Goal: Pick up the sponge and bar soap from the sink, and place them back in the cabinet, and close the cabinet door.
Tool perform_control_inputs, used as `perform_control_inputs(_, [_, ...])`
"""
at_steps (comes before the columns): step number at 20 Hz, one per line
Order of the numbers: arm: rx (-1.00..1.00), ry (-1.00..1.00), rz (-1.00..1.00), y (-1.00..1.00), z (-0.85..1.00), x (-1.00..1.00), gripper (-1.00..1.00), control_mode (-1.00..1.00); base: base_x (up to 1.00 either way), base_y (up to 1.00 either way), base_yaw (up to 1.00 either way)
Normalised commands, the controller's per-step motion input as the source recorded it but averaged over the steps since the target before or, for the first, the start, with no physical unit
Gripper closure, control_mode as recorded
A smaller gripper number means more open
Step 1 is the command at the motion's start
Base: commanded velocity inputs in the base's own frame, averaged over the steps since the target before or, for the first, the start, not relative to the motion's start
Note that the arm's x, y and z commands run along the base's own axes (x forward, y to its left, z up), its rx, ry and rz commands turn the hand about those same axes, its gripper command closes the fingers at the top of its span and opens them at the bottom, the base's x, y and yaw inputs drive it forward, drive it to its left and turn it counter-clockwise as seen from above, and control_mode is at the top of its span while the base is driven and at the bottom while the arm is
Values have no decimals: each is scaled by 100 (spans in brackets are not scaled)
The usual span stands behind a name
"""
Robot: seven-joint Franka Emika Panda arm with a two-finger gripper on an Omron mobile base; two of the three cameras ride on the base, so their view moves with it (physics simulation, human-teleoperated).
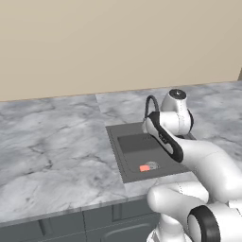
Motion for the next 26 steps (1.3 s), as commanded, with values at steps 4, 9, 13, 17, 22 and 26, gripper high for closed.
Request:
perform_control_inputs(4, [0,0,0,0,-15,12,-100,-100,0,0,0])
perform_control_inputs(9, [0,2,0,0,-19,7,-100,-100,0,0,0])
perform_control_inputs(13, [0,0,0,0,-21,0,-100,-100,0,0,0])
perform_control_inputs(17, [0,1,0,0,-18,0,-100,-100,0,0,0])
perform_control_inputs(22, [0,1,0,0,-22,0,-100,-100,0,0,0])
perform_control_inputs(26, [0,1,0,0,-23,6,-100,-100,0,0,0])
